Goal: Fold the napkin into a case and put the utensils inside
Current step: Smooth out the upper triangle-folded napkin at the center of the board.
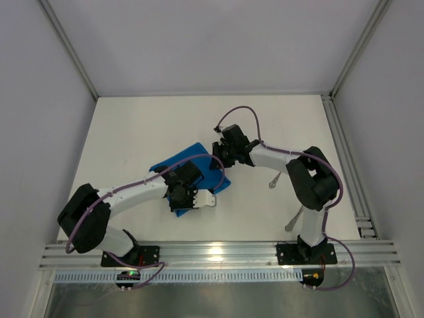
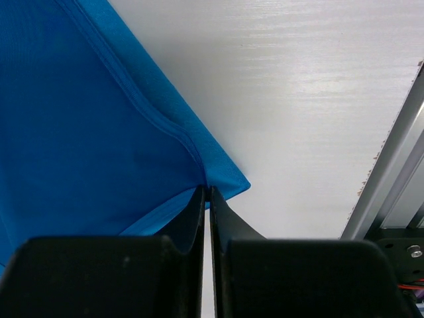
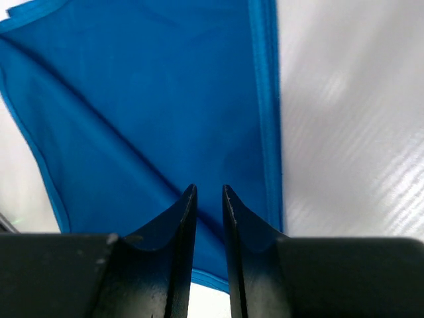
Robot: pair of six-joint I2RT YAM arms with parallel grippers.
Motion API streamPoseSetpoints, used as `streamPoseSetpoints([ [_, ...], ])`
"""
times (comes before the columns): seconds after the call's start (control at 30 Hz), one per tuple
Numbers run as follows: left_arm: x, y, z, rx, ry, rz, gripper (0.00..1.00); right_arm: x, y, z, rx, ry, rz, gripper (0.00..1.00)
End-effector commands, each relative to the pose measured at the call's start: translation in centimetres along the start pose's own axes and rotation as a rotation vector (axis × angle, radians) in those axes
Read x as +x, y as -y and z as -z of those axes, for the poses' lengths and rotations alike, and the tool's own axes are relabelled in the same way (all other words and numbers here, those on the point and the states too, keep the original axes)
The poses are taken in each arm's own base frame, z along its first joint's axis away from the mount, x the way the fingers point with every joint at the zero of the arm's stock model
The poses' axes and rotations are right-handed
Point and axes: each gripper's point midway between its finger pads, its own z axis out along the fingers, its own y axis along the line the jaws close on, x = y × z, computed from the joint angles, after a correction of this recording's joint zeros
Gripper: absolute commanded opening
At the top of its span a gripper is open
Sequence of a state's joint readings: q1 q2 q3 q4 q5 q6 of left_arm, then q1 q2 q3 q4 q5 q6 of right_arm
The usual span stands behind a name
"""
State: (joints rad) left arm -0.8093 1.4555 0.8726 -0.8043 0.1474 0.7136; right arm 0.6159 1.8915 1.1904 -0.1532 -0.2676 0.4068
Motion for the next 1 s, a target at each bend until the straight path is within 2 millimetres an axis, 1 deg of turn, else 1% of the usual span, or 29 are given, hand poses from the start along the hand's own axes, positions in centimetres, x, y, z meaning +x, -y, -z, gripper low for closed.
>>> streamPoseSetpoints([
  [0.0,0.5,1.4,0.6,0.041,0.009,0.011,0.0,-2.8,-2.9,-0.1,-0.089,0.076,0.011,0.25],
  [0.1,1.0,1.8,0.3,0.057,-0.007,0.012,0.0,-3.0,-3.3,-1.1,-0.102,0.07,0.001,0.24],
  [0.13,1.1,1.9,0.2,0.06,-0.011,0.012,0.0,-2.5,-2.6,-1.8,-0.076,0.05,-0.016,0.23],
  [0.27,1.6,2.6,-0.3,0.098,-0.028,0.015,0.0,-1.6,-0.8,-2.8,0.005,0.022,-0.072,0.19],
  [0.43,2.3,2.8,-0.8,0.104,-0.051,0.004,0.0,-1.1,-0.3,-3.4,0.024,0.008,-0.09,0.17],
  [0.5,2.4,2.9,-0.9,0.109,-0.057,0.007,0.0,-1.3,0.0,-3.5,0.036,0.01,-0.092,0.17],
  [0.63,2.4,2.3,-1.1,0.081,-0.057,0.014,0.0,-1.5,-0.2,-3.4,0.035,0.002,-0.08,0.17],
  [0.67,2.1,2.0,-1.2,0.067,-0.048,0.015,0.0,-1.6,-0.4,-3.1,0.027,0.001,-0.064,0.17],
  [0.73,1.8,1.7,-1.3,0.057,-0.038,0.028,0.0,-2.6,-1.4,-1.8,-0.001,0.03,-0.031,0.18],
  [0.8,1.6,1.4,-1.3,0.048,-0.025,0.038,0.0,-3.2,-2.4,-0.4,-0.037,0.044,0.006,0.22],
  [0.83,1.6,1.3,-1.3,0.045,-0.023,0.045,0.0,-4.3,-3.4,1.1,-0.057,0.077,0.028,0.23],
  [0.87,1.6,1.1,-1.2,0.038,-0.02,0.061,0.0,-4.7,-3.8,2.0,-0.064,0.087,0.039,0.24],
  [0.9,1.5,0.9,-1.2,0.028,-0.01,0.066,0.0,-4.5,-3.9,2.8,-0.064,0.082,0.061,0.27],
  [0.93,1.4,0.7,-1.1,0.019,-0.006,0.076,0.0,-5.4,-4.5,4.6,-0.076,0.113,0.075,0.28],
  [0.97,1.4,0.4,-0.9,0.009,0.002,0.087,0.0,-4.4,-4.1,5.3,-0.063,0.091,0.076,0.29],
])
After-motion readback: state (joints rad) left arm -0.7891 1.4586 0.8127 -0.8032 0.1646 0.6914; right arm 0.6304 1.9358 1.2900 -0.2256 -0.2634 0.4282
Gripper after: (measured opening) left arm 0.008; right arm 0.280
